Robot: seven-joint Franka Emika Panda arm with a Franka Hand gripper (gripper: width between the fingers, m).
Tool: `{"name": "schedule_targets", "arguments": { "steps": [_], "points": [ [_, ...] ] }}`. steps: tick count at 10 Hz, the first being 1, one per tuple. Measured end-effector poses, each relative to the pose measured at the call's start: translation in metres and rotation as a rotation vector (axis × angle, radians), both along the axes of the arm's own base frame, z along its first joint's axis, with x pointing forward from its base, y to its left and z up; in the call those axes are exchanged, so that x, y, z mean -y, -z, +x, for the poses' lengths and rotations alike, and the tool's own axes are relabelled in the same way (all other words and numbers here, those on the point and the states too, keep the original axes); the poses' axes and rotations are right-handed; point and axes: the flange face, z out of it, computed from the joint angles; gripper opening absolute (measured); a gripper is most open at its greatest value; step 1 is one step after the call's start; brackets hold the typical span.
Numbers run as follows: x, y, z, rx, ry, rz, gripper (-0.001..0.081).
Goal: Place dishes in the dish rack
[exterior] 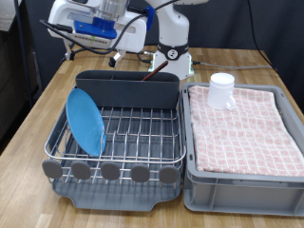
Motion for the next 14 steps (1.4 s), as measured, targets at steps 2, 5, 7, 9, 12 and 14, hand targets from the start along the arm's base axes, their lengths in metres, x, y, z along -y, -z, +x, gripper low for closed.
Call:
{"name": "schedule_targets", "arguments": {
  "steps": [2,5,7,9,12,14],
  "points": [
    [-0.024,-0.006,0.006,0.001,0.034,0.051,0.0802],
    [-0.069,-0.016,0.005,-0.017,0.055,0.111,0.0802],
    [-0.101,-0.023,-0.003,-0.05,0.064,0.142,0.0802],
    [-0.131,-0.028,-0.012,-0.06,0.049,0.154,0.0802],
    [-0.169,-0.029,-0.029,-0.073,-0.071,0.17,0.0802],
    [-0.17,-0.027,-0.028,-0.075,-0.057,0.169,0.0802]
  ]
}}
